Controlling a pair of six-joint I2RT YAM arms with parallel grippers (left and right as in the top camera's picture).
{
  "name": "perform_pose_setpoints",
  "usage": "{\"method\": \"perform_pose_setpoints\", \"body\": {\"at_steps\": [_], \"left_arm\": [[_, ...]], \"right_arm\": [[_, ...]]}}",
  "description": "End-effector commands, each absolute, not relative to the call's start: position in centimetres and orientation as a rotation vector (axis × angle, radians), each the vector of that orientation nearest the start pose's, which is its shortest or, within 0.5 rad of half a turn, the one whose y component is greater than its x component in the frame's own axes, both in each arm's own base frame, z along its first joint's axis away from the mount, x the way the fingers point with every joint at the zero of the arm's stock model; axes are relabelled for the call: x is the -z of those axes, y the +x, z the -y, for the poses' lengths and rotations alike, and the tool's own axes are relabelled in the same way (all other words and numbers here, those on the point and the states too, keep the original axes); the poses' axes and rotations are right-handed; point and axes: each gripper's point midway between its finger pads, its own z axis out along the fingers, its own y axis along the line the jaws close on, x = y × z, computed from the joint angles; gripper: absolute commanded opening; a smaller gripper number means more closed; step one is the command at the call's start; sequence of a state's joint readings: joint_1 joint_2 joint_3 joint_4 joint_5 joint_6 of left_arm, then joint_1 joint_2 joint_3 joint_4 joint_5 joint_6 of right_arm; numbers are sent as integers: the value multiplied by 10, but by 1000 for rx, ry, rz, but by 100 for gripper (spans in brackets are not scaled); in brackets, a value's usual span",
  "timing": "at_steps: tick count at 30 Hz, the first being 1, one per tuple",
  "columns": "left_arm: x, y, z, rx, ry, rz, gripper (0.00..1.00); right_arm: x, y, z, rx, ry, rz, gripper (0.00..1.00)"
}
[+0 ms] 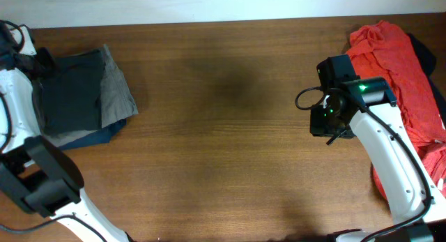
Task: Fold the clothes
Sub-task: 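Place the folded sweatshirt on top of the trouser stack with the left gripper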
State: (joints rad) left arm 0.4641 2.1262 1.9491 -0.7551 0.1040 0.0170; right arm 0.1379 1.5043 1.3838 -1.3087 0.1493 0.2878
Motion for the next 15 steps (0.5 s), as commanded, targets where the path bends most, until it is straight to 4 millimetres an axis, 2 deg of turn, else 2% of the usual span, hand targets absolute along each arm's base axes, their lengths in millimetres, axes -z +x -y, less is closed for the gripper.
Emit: {"method": "perform_pose_setpoints", "body": {"at_steps": [1, 4, 8, 10, 15], "left_arm": [[-115, 508, -238, -62, -541, -2500, 7], [-109, 518, -243, -70, -536, -2472, 8], [-120, 548, -258, -112, -495, -2332, 8], [-119, 556, -262, -122, -486, -2301, 8], [-91, 560, -263, -109, -492, -2327, 8]], "right_arm": [[-169, 289, -9, 199, 257, -2943, 42], [-169, 290, -9, 199, 257, -2943, 42], [-169, 289, -9, 198, 258, -2943, 42], [-169, 289, -9, 198, 258, -2943, 42], [-168, 288, -8, 202, 258, -2950, 42]]}}
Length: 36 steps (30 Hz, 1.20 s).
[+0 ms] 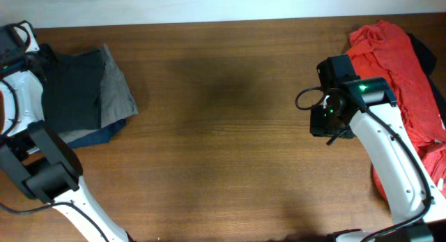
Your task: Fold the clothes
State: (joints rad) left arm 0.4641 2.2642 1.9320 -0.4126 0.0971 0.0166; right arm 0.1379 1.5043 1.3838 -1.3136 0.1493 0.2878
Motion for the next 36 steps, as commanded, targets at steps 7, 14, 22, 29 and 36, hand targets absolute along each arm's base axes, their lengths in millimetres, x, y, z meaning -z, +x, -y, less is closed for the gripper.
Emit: {"method": "perform_pose_setpoints", "body": {"at_steps": [7, 14, 22, 29, 36], "left_arm": [[-63, 546, -261, -90, -522, -2420, 15], [-120, 546, -263, -110, -507, -2357, 54], [-251, 518, -209, -92, -402, -2258, 81], [-253, 492, -111, 19, -250, -2431, 83], [-223, 456, 17, 147, 48, -2680, 96]], "right_arm": [[-168, 287, -8, 203, 257, -2953, 42], [-168, 286, -8, 203, 257, -2957, 45], [-169, 293, -10, 186, 257, -2931, 56], [-173, 317, -29, 16, 244, -2851, 69], [-177, 328, -48, -134, 172, -2816, 79]]}}
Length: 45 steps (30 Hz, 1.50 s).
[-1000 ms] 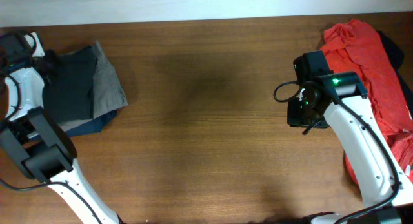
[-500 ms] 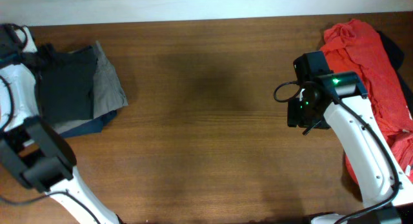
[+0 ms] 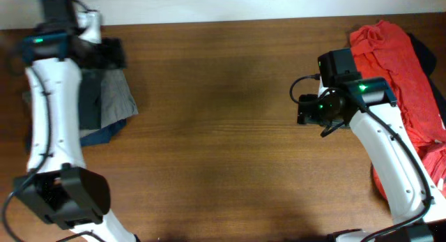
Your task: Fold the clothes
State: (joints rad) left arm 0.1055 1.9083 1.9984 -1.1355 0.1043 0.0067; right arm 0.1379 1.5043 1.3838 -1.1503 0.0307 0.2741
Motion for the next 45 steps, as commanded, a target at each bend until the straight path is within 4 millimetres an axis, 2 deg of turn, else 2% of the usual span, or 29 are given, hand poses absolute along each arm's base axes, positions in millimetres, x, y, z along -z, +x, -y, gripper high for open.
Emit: {"method": "perform_pose_setpoints", "body": {"at_steps": [1, 5, 8, 13, 18, 20, 21, 26, 27, 29, 34, 37, 42, 45], "left_arm": [[-221, 450, 30, 157, 85, -2703, 99], [-215, 433, 63, 181, 189, -2760, 99], [-210, 420, 69, 186, 211, -2813, 99], [-204, 398, 66, 186, 202, -2908, 99], [-204, 391, 71, 242, 209, -2933, 99], [-204, 391, 72, 245, 214, -2929, 99], [-204, 390, 72, 246, 213, -2935, 99], [-216, 378, 65, 206, 207, -2933, 99], [-222, 376, 62, 181, 204, -2919, 99], [-249, 370, 54, 129, 195, -2837, 99], [-295, 360, 43, 123, 153, -2674, 99], [-310, 351, 31, 114, 114, -2606, 99], [-309, 329, 21, 102, 112, -2520, 99], [-302, 301, 21, 82, 151, -2409, 99]], "right_arm": [[-178, 330, -51, -154, 163, -2808, 80], [-183, 333, -75, -333, 16, -2786, 82], [-185, 336, -73, -365, 8, -2766, 83], [-199, 351, -53, -540, -20, -2664, 99], [-202, 360, -10, -500, 128, -2616, 99], [-199, 354, 1, -495, 142, -2636, 99], [-195, 343, 12, -497, 204, -2674, 99], [-202, 322, 20, -464, 226, -2696, 99], [-204, 319, 20, -451, 225, -2698, 99], [-215, 309, 18, -362, 188, -2690, 99], [-235, 292, 4, -187, 67, -2662, 99], [-248, 285, -6, -150, -1, -2620, 99], [-264, 269, -9, -100, -27, -2540, 99], [-256, 249, -10, -100, -20, -2487, 99]]}}
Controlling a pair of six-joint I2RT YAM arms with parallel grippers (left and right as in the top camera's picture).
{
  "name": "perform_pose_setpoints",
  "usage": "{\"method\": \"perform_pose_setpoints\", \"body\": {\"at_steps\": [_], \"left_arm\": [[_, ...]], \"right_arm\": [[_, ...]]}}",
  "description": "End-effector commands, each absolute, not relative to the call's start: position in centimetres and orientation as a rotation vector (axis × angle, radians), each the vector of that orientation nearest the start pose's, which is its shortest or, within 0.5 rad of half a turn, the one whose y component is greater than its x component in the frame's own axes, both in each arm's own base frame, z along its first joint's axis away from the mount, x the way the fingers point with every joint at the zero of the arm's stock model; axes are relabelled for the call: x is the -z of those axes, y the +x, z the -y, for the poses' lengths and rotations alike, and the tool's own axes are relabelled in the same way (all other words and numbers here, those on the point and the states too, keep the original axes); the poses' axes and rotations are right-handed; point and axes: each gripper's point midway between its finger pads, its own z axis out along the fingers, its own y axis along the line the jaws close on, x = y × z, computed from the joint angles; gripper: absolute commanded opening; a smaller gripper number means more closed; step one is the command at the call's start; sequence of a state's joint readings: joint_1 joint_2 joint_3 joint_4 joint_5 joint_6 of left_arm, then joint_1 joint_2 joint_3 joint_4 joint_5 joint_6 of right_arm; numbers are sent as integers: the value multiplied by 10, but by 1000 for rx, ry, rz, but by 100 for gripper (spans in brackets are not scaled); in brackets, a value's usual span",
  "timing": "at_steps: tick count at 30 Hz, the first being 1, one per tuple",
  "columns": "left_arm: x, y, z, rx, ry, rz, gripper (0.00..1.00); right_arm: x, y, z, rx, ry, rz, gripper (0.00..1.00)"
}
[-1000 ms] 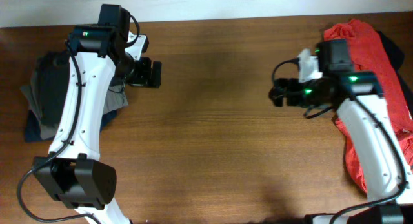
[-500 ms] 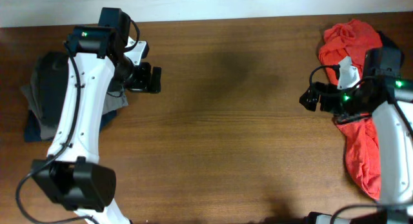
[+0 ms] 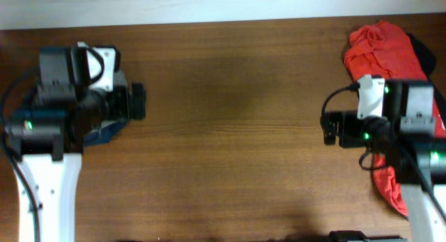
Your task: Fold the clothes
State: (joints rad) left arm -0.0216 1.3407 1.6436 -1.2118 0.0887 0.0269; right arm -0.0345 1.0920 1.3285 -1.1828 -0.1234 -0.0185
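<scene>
A pile of unfolded red clothes (image 3: 382,48) lies at the table's far right, with a dark garment (image 3: 423,52) under its right edge; more red cloth (image 3: 385,183) shows lower down beside the right arm. The folded stack of grey and blue clothes (image 3: 106,130) sits at the left, mostly hidden under the left arm. My left gripper (image 3: 138,102) hangs just right of that stack with nothing in it. My right gripper (image 3: 330,128) is left of the red pile, also holding nothing. How wide either gripper's jaws stand is not clear from above.
The brown wooden table (image 3: 230,130) stretches between the two arms. Its far edge meets a pale wall (image 3: 223,5) at the top of the view.
The left arm has come off the folded stack's far side and now sits drawn back over it, gripper pointing right. The right arm has drawn back too, its gripper lower and further right.
The left gripper was at the far left edge of the folded dark stack while the right arm waited beside the red pile. Then the left arm stood over the stack's far side. Now both arms sit drawn back at their sides, holding nothing.
</scene>
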Motion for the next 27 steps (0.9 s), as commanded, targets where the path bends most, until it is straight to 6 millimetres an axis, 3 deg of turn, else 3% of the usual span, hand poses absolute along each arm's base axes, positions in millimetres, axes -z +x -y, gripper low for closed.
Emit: {"method": "perform_pose_setpoints", "body": {"at_steps": [1, 3, 5, 11, 16, 27], "left_arm": [[-302, 295, 21, 77, 162, -2381, 99], [-304, 272, 20, 60, 176, -2263, 99], [-304, 253, 20, 53, 173, -2183, 99], [-287, 235, 19, 42, 169, -2109, 99], [-273, 227, 18, 45, 170, -2172, 99], [-265, 222, 18, 48, 171, -2210, 99]], "right_arm": [[-251, 244, -10, -102, -16, -2478, 99], [-239, 223, -10, -120, 42, -2409, 99], [-240, 210, -7, -114, 94, -2344, 99], [-238, 181, -5, -97, 106, -2299, 99], [-239, 180, -5, -96, 106, -2297, 99], [-239, 180, -5, -96, 106, -2297, 99]]}}
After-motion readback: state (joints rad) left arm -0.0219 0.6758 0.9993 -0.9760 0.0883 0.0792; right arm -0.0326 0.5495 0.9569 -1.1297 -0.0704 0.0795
